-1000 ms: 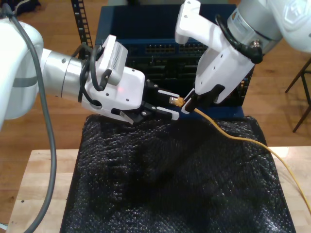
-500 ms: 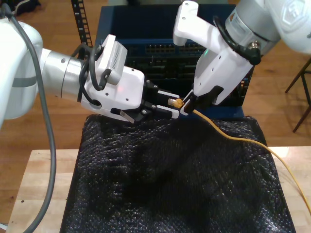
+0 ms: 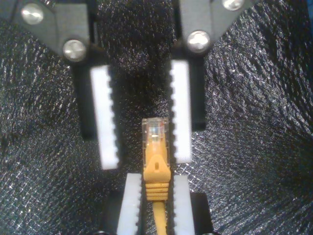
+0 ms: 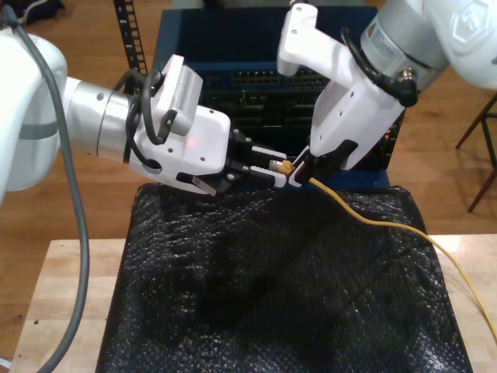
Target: Grab the cable and plug it in
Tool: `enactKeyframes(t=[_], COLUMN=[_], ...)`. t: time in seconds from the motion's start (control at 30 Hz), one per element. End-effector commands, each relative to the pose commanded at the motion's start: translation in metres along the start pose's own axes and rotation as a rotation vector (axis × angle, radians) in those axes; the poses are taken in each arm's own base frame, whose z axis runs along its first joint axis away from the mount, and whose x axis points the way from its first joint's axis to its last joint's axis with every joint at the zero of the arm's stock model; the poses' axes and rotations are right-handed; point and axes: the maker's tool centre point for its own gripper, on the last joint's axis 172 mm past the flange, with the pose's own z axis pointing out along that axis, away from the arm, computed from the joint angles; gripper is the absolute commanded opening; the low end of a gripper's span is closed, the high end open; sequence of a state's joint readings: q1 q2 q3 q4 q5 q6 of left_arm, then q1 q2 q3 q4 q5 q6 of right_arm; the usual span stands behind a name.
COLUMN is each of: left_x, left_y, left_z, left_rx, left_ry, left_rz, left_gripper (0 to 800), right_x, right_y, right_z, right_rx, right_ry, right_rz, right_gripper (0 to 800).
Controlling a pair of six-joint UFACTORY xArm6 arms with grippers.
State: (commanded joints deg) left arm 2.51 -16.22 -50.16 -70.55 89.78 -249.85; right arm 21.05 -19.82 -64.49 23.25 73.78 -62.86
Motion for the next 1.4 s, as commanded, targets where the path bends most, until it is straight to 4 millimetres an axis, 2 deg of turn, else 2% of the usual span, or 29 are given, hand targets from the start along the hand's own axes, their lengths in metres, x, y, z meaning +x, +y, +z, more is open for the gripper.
enactKeyframes(t=[0.1,0.37,0.43,0.5,0.53,0.6,0.63,0.7,0.93,1.0,1.13,1.2,1.4], left_x=[0.000,0.010,0.010,0.009,0.009,0.009,0.009,0.008,0.007,0.002,-0.015,-0.011,0.001], left_y=[0.000,-0.004,-0.004,-0.004,-0.004,-0.005,-0.005,-0.005,-0.008,-0.015,-0.029,-0.031,-0.025], left_z=[-0.001,0.000,0.000,0.001,0.001,0.001,0.001,0.001,-0.003,-0.011,-0.020,-0.022,-0.023], left_rx=[0.002,0.016,0.014,0.012,0.011,0.013,0.013,0.014,0.026,0.045,0.059,0.062,-0.001], left_ry=[0.002,0.050,0.051,0.051,0.051,0.049,0.049,0.049,0.047,0.052,0.077,0.103,0.194], left_rz=[0.000,0.001,0.000,-0.003,-0.004,-0.003,-0.003,-0.003,-0.010,-0.029,-0.106,-0.146,-0.213], left_gripper=[102,28,5,3,2,2,2,2,2,1,1,1,1], right_x=[0.000,0.003,0.004,0.004,0.004,0.004,0.004,0.003,0.013,0.015,0.017,0.019,0.025], right_y=[0.000,-0.004,-0.004,-0.004,-0.005,-0.005,-0.005,-0.004,0.000,0.001,0.004,0.005,-0.001], right_z=[0.000,0.002,0.002,0.002,0.003,0.003,0.003,0.000,-0.032,-0.040,-0.054,-0.058,-0.073], right_rx=[0.001,0.007,0.006,0.007,0.008,0.010,0.010,0.002,-0.082,-0.107,-0.155,-0.170,-0.207], right_ry=[0.001,0.000,0.001,0.001,0.000,-0.001,-0.001,0.000,0.044,0.058,0.077,0.081,0.094], right_rz=[0.000,-0.010,-0.011,-0.012,-0.013,-0.014,-0.014,-0.016,-0.034,-0.042,-0.077,-0.136,-0.280], right_gripper=[3,4,29,133,227,560,622,639,681,721,737,792,798])
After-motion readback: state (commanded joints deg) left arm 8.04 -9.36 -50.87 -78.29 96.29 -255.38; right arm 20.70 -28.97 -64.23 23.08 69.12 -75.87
